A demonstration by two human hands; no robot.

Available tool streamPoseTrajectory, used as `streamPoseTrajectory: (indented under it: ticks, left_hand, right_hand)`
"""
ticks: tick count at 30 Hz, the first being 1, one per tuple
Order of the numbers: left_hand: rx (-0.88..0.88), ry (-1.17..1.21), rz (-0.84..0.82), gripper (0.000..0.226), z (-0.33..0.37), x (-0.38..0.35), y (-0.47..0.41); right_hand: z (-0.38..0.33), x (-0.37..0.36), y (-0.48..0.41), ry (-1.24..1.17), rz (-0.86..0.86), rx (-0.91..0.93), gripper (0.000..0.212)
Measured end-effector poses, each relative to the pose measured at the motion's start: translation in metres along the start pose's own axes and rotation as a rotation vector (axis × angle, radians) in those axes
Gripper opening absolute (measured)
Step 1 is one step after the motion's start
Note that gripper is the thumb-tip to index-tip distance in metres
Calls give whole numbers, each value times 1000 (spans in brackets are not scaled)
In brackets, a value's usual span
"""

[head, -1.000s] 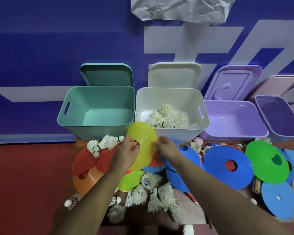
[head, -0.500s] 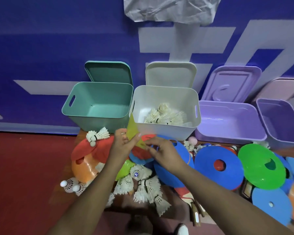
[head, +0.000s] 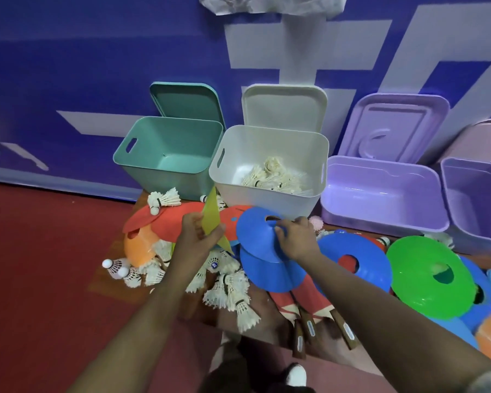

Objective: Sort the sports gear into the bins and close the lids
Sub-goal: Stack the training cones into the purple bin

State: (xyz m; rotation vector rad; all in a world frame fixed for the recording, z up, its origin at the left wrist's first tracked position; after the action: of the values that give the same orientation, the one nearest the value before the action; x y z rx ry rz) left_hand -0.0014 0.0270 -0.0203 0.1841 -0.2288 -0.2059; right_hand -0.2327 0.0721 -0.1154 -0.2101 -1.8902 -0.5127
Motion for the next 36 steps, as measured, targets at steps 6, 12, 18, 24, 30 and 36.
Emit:
streamPoseTrajectory:
  ticks: [6, 12, 18, 24, 30, 36]
  left_hand:
    - [30, -59, -1, 52, -3, -1, 15]
    - [3, -124, -12, 56, -3, -7, 21]
    - [-48, -129, -101, 56, -1, -11, 21]
    - [-84, -144, -188, 54, -3, -8, 18]
    - [-109, -141, -223, 55, -9, 3, 2]
    - [-136, -48, -271, 56, 4, 0, -4]
  right_hand:
    - [10, -6, 4, -313, -16, -32, 18]
    - [15, -5, 14, -434, -20, -161, 23]
    - [15, -9, 16, -493, -159, -374, 70]
    - [17, -9, 9, -595, -225, -456, 57]
    - [2, 14, 24, -623, 99, -480, 70]
    - [-23, 57, 50, -809, 325, -289, 78]
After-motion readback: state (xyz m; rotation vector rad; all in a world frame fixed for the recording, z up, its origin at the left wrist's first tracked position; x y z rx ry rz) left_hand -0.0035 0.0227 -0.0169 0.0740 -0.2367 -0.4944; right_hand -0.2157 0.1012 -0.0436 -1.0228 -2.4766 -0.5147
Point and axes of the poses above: each hand's wrist, its own y-axis away from the middle knuckle, its own x-axis out of the back of the hand, z = x × y, the point moved 2 cm from there along -y, towards the middle knuckle, and after that the axes turned 12 degrees about y, right-handed, at the moved point
